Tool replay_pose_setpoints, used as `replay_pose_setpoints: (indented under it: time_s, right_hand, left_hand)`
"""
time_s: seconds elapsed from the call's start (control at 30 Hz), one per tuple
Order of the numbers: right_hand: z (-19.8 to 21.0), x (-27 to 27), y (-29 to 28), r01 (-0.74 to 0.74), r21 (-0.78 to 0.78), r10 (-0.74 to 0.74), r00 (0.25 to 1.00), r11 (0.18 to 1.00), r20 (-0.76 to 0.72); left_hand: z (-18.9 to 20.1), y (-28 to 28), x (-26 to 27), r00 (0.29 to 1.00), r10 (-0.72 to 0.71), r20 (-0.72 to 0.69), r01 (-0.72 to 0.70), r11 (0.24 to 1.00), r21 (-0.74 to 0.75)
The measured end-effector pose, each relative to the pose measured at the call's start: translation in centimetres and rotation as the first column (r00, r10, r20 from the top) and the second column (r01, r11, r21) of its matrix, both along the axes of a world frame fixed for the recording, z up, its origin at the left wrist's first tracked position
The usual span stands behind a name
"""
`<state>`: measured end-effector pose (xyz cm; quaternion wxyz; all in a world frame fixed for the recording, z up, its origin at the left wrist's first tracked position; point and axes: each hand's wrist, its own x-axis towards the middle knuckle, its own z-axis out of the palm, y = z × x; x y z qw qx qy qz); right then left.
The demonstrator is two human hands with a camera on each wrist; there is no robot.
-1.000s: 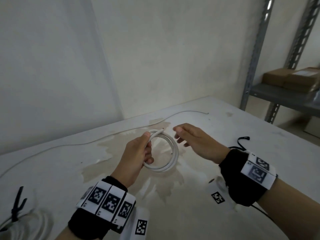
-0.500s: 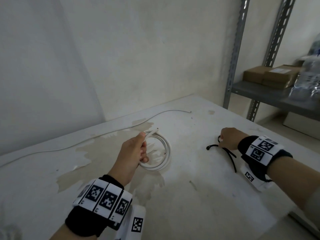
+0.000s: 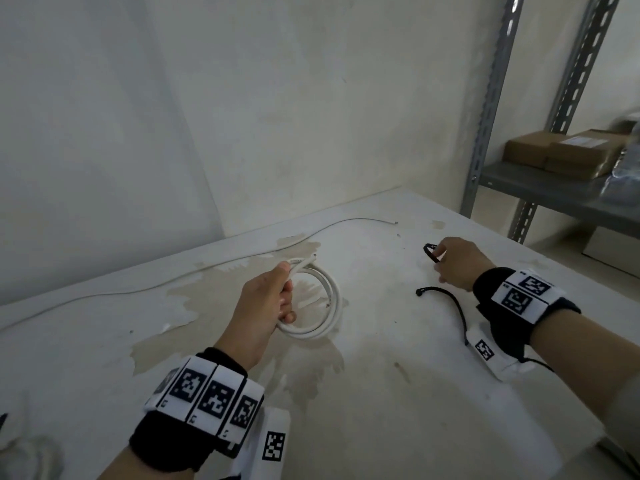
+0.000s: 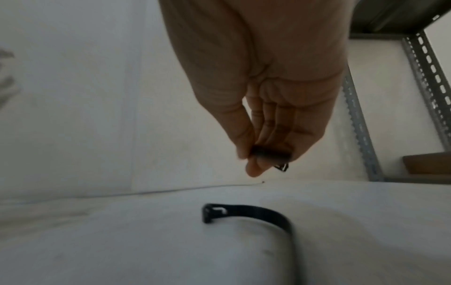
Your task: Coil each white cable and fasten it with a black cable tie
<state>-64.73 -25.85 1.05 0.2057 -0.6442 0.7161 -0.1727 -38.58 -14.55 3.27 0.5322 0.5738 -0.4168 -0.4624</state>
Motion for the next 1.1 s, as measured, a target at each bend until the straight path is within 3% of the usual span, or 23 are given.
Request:
replay_pose_setpoints:
  time_s: [0.13, 0.3, 0.4, 0.5, 0.63, 0.8, 1.1]
  right_hand:
    - [1.6, 3.5, 1.8, -0.080, -0.181, 0.104, 0.986, 0.980, 0.127]
    - [3.2, 9.6, 5.5, -0.268, -0.413, 0.374, 0.905, 0.871, 0.202]
    - [3.5, 12.9, 7.9, -0.332, -0.420, 0.470, 0.836, 0.844, 0.284]
    - [3.2, 15.6, 9.7, -0.449, -0.320, 0.546, 0.756, 0.834, 0.362]
    - [2.2, 18.4, 10.9, -0.484, -0.193, 0.514, 0.722, 0.854, 0.464]
    - [2.2, 21.9, 11.8, -0.416, -0.111, 0.384, 0.662, 0.903, 0.643]
    - [3.3, 25.4, 13.7, -0.407, -0.188, 0.350, 0.372, 0.894, 0.860]
  left_hand:
    - [0.4, 0.2, 1.2, 0.999, 0.033, 0.021, -0.032, 0.999, -0.043]
    - [0.4, 1.1, 3.2, 0.995, 0.092, 0.040, -0.088, 0.993, -0.082]
    - [0.2, 1.9, 4.8, 0.991, 0.132, 0.039, -0.128, 0.987, -0.093]
    - [0.1, 2.6, 6.2, 0.984, 0.176, 0.032, -0.171, 0.977, -0.128]
    - [0.2, 3.6, 7.5, 0.969, 0.241, 0.044, -0.230, 0.957, -0.180]
    - [-0.1, 4.9, 8.6, 0.958, 0.282, 0.054, -0.265, 0.941, -0.212]
    - [0.1, 6.2, 11.2, 0.942, 0.333, -0.039, -0.334, 0.922, -0.197]
